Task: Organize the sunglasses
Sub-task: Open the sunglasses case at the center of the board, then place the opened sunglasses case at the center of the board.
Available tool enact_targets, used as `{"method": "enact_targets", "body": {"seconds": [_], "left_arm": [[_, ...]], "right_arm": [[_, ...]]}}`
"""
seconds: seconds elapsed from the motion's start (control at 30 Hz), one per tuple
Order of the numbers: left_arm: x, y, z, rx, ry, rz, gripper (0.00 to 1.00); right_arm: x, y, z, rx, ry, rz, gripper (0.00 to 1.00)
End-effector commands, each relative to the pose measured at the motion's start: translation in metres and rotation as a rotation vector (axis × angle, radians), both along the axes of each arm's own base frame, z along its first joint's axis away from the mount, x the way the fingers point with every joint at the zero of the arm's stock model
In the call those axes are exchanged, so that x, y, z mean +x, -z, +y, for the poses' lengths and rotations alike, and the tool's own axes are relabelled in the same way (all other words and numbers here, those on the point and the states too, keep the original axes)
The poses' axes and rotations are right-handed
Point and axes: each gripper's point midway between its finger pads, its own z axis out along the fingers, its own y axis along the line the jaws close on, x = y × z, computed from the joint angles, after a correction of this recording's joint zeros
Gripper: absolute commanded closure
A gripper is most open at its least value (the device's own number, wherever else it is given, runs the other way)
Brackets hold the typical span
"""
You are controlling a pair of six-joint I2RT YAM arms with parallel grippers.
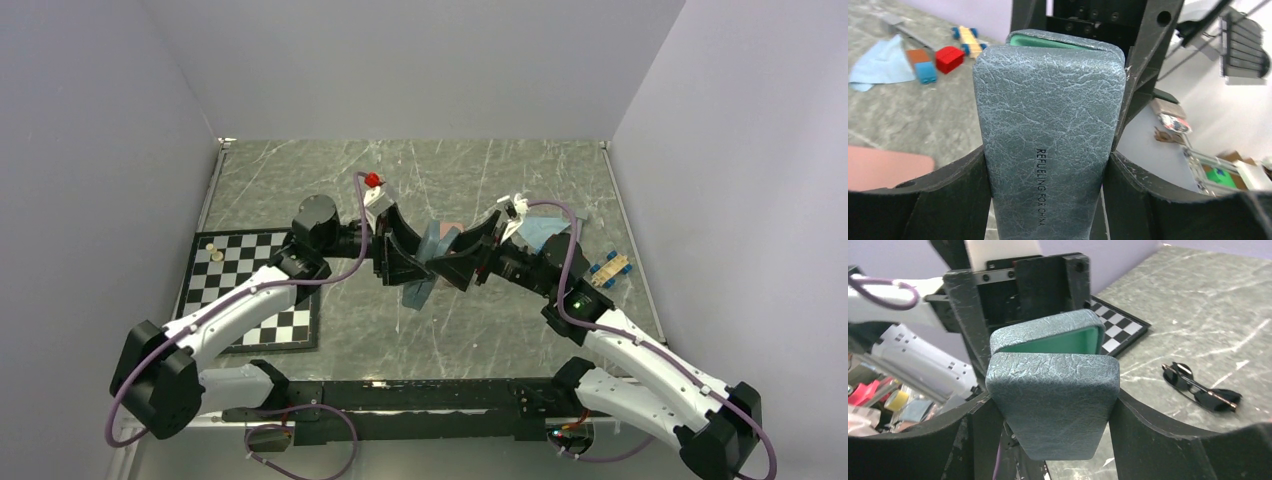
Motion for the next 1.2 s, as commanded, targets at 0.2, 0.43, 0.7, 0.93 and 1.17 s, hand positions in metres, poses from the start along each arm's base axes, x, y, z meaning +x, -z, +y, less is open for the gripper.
{"method": "enact_targets", "body": {"seconds": [0.2, 0.43, 0.7, 0.93, 1.17], "left_arm": [[0.07, 0.023, 0.016, 0.276, -0.564, -0.025, 1.0], [0.081, 0.033, 0.015, 0.426, -0.748, 0.023, 1.0], [0.068, 0.019, -0.005, 0.398, -0.684, 0.023, 0.86], [0.05, -0.004, 0.011, 0.316, -0.668, -0.017, 0.01], [0.034, -0.017, 0.066, 0.268, -0.858, 0.125, 0.01]], "right_arm": [[0.049, 0.008, -0.015, -0.129, 0.29, 0.155, 1.0], [0.072, 0.023, -0.022, -0.174, 0.416, 0.209, 1.0], [0.08, 0.018, -0.013, -0.148, 0.422, 0.132, 1.0], [0.03, -0.01, -0.002, -0.151, 0.142, -0.331, 1.0], [0.016, -0.023, -0.015, -0.198, 0.172, -0.892, 1.0]]}}
